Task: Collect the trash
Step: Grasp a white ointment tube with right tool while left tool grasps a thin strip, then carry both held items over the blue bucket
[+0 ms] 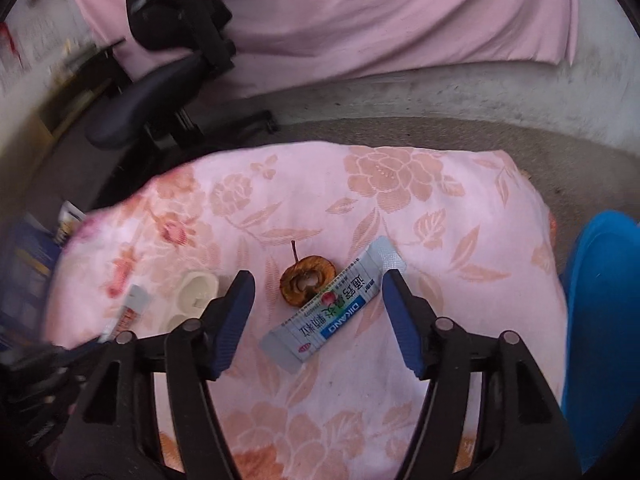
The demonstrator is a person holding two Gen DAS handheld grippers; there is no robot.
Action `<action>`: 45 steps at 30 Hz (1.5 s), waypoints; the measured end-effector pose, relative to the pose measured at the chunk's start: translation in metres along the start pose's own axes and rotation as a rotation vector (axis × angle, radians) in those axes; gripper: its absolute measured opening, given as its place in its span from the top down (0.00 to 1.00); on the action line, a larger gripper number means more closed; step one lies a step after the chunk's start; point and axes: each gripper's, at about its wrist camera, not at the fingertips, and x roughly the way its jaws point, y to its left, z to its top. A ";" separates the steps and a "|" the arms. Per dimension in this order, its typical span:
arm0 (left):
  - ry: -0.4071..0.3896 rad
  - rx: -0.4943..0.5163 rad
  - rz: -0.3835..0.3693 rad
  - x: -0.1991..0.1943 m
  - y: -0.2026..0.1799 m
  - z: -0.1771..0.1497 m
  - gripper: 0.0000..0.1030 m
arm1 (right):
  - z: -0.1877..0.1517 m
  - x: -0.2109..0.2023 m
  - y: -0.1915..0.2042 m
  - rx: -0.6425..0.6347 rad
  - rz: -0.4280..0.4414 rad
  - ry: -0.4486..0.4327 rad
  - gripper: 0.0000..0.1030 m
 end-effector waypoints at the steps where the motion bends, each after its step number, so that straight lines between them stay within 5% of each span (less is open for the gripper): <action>1: 0.001 -0.001 -0.001 0.000 0.001 0.000 0.98 | -0.001 -0.001 0.001 -0.015 -0.012 0.001 0.16; 5: 0.001 0.008 0.007 -0.001 0.000 0.000 0.98 | -0.005 -0.005 -0.004 -0.053 -0.035 0.015 0.27; 12: 0.002 0.021 0.027 0.001 -0.003 0.001 0.98 | -0.023 -0.022 -0.023 -0.056 -0.009 0.008 0.74; 18: -0.001 0.035 0.043 0.003 -0.004 0.000 0.98 | -0.042 -0.041 -0.009 -0.119 -0.007 -0.018 0.74; 30: 0.000 0.086 0.065 0.009 -0.016 -0.001 0.98 | -0.059 -0.085 0.019 -0.257 -0.093 -0.272 0.74; 34: -0.018 0.035 0.003 0.006 -0.016 -0.001 0.98 | -0.058 -0.097 0.019 -0.239 -0.100 -0.346 0.74; 41: -0.159 0.003 -0.074 -0.018 -0.022 -0.001 0.98 | -0.062 -0.114 0.021 -0.231 -0.091 -0.460 0.74; 45: -0.287 0.100 -0.115 -0.038 -0.045 -0.006 0.98 | -0.068 -0.129 0.018 -0.227 -0.056 -0.537 0.74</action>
